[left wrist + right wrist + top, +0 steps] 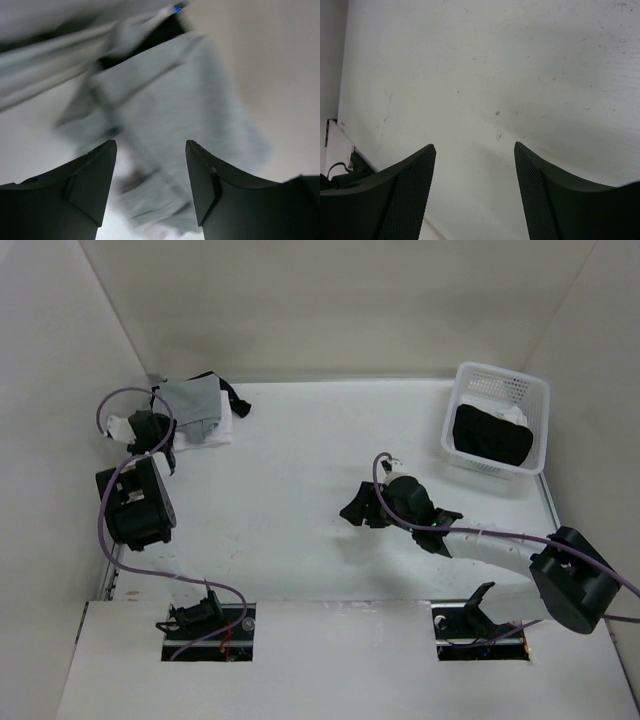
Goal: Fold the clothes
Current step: Neatly place the folded tank top to the corner
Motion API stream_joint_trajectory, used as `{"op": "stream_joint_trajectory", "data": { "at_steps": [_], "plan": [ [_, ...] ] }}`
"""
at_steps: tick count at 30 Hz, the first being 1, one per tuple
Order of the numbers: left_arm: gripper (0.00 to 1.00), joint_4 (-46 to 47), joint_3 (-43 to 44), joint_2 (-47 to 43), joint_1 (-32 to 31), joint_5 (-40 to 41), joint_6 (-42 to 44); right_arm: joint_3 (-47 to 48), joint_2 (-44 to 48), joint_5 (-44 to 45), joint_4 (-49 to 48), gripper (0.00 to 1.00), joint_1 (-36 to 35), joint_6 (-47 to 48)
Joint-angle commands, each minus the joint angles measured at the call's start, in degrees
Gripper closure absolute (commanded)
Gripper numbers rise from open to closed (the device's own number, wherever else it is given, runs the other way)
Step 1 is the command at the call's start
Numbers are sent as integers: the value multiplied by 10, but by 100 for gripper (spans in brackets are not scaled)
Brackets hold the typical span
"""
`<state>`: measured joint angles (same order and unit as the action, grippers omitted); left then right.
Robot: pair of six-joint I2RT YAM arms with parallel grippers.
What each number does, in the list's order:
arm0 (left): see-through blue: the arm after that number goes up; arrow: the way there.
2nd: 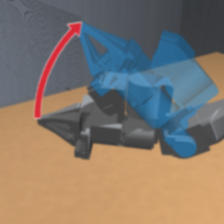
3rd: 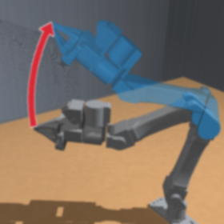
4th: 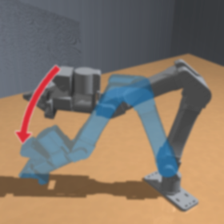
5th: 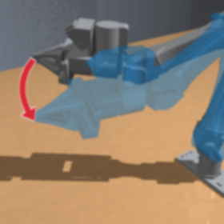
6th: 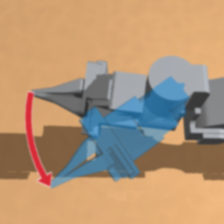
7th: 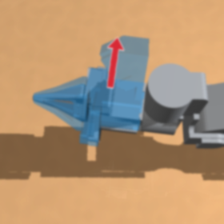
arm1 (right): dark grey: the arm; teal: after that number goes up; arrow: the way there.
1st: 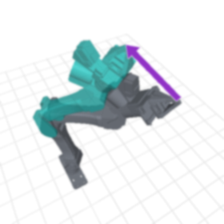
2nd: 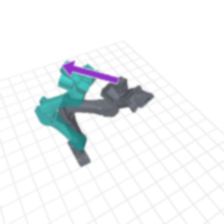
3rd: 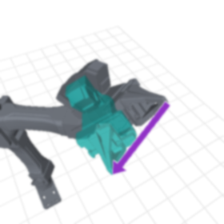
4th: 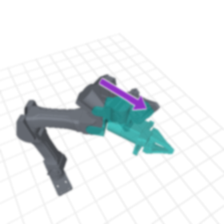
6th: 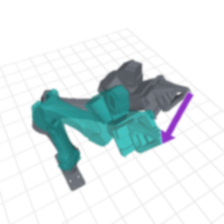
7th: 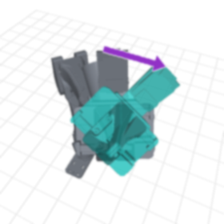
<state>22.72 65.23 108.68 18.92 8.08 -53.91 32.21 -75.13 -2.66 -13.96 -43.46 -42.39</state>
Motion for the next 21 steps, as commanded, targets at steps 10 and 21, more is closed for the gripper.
{"op": "stream_joint_trajectory", "data": {
  "at_steps": [10,21],
  "plan": [
    [39,84,-280,-233,-130,70,-83,32,14,4,-24,74,-5,9],
    [27,-40,-260,-271,-489,11,65,-9,61,152,14,43,10,31]
  ]
}}
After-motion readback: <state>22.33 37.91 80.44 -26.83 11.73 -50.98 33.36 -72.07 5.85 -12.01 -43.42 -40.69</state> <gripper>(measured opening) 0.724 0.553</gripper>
